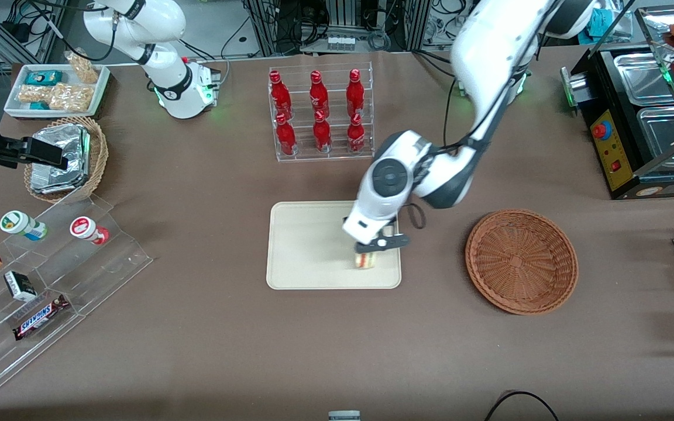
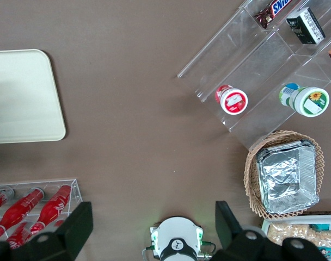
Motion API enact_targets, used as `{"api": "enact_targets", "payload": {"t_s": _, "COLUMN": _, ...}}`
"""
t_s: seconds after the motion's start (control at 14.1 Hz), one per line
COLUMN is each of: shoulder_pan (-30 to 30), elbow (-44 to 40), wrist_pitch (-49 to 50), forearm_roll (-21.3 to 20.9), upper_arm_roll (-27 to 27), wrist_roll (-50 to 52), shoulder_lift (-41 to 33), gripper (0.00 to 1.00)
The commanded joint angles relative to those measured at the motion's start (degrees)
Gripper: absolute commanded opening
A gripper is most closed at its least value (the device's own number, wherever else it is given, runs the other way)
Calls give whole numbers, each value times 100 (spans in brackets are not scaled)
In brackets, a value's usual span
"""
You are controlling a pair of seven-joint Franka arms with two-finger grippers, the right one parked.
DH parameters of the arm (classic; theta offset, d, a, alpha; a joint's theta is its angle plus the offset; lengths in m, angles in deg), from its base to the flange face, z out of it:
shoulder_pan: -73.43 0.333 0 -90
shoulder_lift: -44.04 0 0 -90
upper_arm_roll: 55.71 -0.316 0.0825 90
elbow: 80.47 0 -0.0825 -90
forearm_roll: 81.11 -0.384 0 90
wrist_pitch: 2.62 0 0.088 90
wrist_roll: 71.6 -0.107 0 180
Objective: Place sandwich from basket to tray
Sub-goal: 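Lift the sandwich and carry it over the white tray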
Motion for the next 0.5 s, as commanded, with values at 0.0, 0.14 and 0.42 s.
{"api": "enact_targets", "payload": {"t_s": 0.0, "shoulder_pan": -301, "elbow": -971, "wrist_pitch": 145, "forearm_roll": -394, "upper_arm_roll": -89, "wrist_roll": 561, "shoulder_lift": 760, "gripper": 12}}
{"api": "enact_targets", "payload": {"t_s": 0.14, "shoulder_pan": -476, "elbow": -1473, "wrist_pitch": 180, "forearm_roll": -403, "upper_arm_roll": -89, "wrist_roll": 659, "shoulder_lift": 1130, "gripper": 13}}
{"api": "enact_targets", "payload": {"t_s": 0.42, "shoulder_pan": -574, "elbow": -1625, "wrist_pitch": 162, "forearm_roll": -394, "upper_arm_roll": -72, "wrist_roll": 756, "shoulder_lift": 1272, "gripper": 21}}
